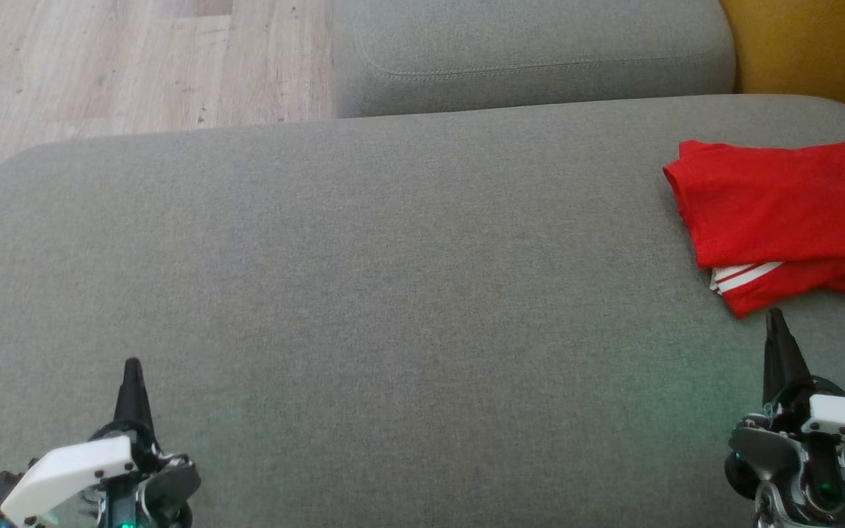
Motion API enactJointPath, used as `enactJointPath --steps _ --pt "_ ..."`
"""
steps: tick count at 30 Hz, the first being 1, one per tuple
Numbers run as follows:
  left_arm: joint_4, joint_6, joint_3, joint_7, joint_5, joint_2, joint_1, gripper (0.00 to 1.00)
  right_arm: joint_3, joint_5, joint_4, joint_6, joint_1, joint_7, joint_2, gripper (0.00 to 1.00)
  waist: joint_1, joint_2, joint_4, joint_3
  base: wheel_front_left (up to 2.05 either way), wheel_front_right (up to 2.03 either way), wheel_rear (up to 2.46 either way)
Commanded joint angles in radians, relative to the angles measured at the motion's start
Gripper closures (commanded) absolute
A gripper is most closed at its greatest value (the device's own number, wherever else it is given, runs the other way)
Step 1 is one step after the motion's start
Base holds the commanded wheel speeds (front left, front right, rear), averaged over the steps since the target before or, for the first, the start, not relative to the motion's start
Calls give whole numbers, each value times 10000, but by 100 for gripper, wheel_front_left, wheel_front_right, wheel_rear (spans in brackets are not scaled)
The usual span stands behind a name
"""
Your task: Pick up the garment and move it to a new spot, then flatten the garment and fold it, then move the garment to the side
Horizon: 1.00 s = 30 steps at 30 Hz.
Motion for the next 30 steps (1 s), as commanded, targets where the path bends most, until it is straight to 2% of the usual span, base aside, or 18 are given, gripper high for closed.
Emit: enactJointPath --steps 1,30 --pt "-359 -67 370 40 -49 45 -465 100 161 52 -382 69 -480 82 -160 100 0 0 1 0 0 0 0" --pt "-360 -67 366 37 -52 45 -465 100 97 -1 -379 69 -486 133 -116 100 0 0 1 0 0 0 0"
